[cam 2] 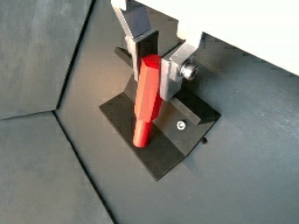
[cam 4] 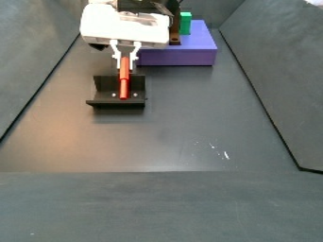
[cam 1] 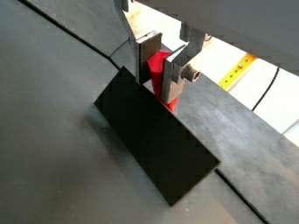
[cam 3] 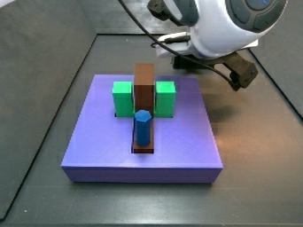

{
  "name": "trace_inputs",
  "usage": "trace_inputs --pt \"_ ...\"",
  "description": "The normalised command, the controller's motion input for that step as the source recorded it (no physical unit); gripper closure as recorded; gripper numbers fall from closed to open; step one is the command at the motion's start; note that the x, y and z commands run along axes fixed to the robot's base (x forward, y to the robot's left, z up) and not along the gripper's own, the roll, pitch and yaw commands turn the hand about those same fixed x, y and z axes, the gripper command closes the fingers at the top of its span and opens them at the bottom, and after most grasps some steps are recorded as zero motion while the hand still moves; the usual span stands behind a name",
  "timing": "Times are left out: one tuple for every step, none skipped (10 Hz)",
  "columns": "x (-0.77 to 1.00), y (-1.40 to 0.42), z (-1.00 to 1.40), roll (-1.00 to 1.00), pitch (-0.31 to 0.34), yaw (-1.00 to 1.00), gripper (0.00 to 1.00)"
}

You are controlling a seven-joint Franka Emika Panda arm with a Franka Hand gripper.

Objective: Pick up the red object. Move up. Place the red object on the fixture. Regrasp the red object. Move to above the board. Insert the red object.
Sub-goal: Regrasp the red object.

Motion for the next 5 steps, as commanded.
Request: trace_inputs --pt "0.00 0.00 0.00 0.00 0.000 0.00 1.00" --pt "0.00 0.00 0.00 0.00 0.000 0.00 1.00" --pt "0.00 0.00 0.00 0.00 0.000 0.00 1.00" --pt "0.00 0.00 0.00 0.00 0.000 0.00 1.00" --pt "0.00 0.00 0.00 0.00 0.000 0.00 1.00"
